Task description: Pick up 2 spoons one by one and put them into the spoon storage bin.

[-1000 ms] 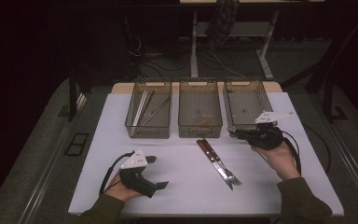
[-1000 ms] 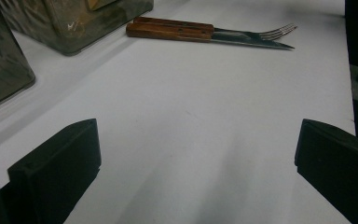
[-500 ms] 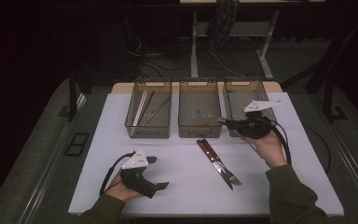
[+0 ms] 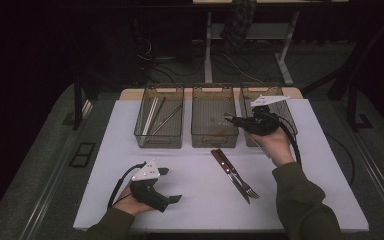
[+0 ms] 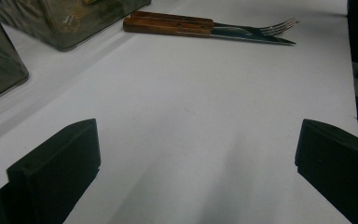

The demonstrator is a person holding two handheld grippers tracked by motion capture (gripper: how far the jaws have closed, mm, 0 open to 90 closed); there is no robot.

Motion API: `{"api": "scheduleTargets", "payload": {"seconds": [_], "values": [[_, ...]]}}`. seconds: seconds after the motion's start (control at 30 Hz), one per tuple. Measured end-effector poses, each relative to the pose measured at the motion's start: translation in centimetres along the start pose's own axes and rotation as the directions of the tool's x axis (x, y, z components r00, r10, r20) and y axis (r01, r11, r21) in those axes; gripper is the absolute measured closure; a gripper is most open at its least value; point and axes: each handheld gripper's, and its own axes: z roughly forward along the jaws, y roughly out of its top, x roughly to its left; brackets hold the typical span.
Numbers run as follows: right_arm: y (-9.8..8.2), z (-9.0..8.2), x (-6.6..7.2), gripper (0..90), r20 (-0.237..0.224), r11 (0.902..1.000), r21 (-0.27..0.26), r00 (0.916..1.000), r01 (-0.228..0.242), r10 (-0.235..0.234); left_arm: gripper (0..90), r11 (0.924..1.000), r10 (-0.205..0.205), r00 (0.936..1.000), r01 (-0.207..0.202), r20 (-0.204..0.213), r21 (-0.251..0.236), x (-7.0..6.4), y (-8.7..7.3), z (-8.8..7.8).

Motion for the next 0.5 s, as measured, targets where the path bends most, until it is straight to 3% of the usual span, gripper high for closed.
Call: {"api": "scheduleTargets", "payload": {"seconds": [0.5], "values": [[4.6,4.5,0.2,86.7,0.015,0.9997,-0.021,0.9998,-0.013,0.014,0.0,1.0,0.002,0.9999,-0.002,0.01,-0.001,0.0,0.0,0.2]]}}
